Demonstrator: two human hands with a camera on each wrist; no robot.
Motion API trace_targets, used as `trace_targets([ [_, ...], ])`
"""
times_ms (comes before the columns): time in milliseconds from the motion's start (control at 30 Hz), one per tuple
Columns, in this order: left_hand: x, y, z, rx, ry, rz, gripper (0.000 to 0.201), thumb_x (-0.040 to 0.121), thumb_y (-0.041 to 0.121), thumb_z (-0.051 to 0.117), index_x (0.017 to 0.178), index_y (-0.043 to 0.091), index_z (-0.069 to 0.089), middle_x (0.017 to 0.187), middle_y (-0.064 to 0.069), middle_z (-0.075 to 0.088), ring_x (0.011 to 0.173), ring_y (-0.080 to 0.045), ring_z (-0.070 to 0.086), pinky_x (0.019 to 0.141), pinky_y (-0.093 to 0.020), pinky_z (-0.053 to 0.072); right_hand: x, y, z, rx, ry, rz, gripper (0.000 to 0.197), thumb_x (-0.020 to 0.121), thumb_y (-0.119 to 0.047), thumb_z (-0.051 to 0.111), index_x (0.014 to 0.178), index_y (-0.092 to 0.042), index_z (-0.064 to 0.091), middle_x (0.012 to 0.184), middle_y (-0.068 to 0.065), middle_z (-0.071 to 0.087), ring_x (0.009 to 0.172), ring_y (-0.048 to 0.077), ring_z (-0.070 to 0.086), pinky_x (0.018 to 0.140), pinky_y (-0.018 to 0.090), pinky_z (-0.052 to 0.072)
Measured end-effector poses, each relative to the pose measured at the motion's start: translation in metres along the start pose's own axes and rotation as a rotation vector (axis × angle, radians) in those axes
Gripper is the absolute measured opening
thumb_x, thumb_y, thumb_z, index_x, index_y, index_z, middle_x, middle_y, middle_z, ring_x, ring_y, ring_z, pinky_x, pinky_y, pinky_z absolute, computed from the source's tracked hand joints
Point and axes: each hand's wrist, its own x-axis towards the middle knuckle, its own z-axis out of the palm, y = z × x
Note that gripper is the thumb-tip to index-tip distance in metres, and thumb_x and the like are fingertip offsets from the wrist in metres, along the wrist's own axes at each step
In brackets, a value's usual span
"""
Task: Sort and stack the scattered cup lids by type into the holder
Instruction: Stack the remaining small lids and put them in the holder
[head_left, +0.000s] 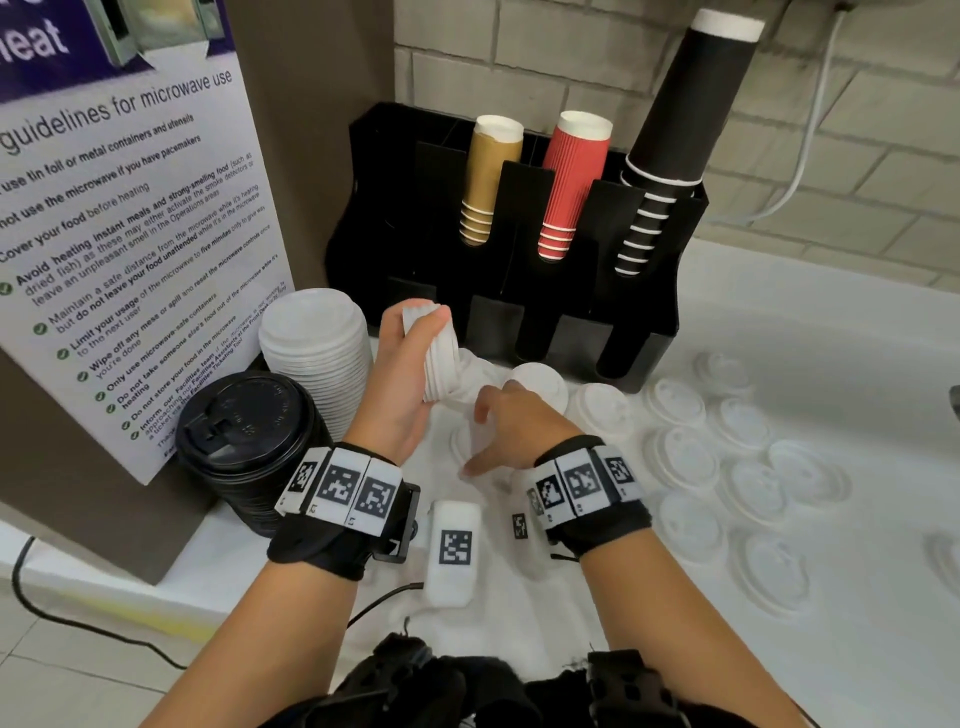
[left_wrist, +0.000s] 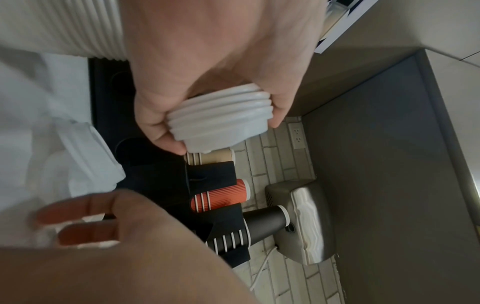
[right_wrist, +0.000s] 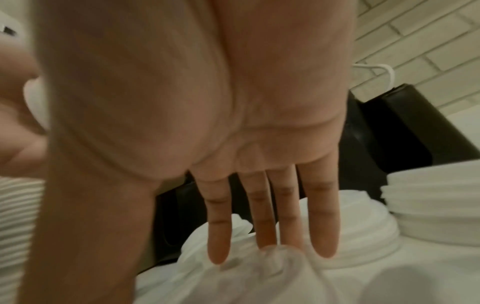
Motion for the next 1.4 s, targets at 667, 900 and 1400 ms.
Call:
trace_targets([
  [667,-0.002,0.0,-0.009,0.039,-0.114,-0.024,0.021,0.094,0.033,0.057,0.114,0.033,0.049,0.101,0.009,0.054,0.088,-0.01,0.057,0.063,-0.028,0.051,-0.022,0.027,-0.049,0.855,0.19,-0.204,0.04,0.085,-0.031,0.068,0.121,-0.038,0.052,0.099,0.002,0.062,0.092,0.012,0.064,0.081,0.032,0.058],
  [900,-0.008,-0.002,-0.001,0.024,-0.236,-0.084,0.037,0.08,0.046,0.057,0.115,0.037,0.052,0.119,0.0,0.059,0.105,-0.019,0.061,0.079,-0.04,0.052,-0.033,0.007,-0.045,0.935,0.209,-0.392,0.044,0.088,-0.01,0.064,0.126,-0.029,0.053,0.113,0.007,0.06,0.1,0.019,0.065,0.082,0.03,0.057],
  [1400,-0.008,0.0,-0.003,-0.065,-0.115,-0.027,0.023,0.091,0.036,0.057,0.112,0.029,0.051,0.113,-0.001,0.056,0.098,-0.018,0.059,0.064,-0.03,0.054,-0.015,0.002,-0.041,0.958,0.354,-0.353,0.027,0.09,-0.026,0.063,0.117,-0.029,0.058,0.106,-0.003,0.061,0.098,0.01,0.063,0.082,0.026,0.056],
])
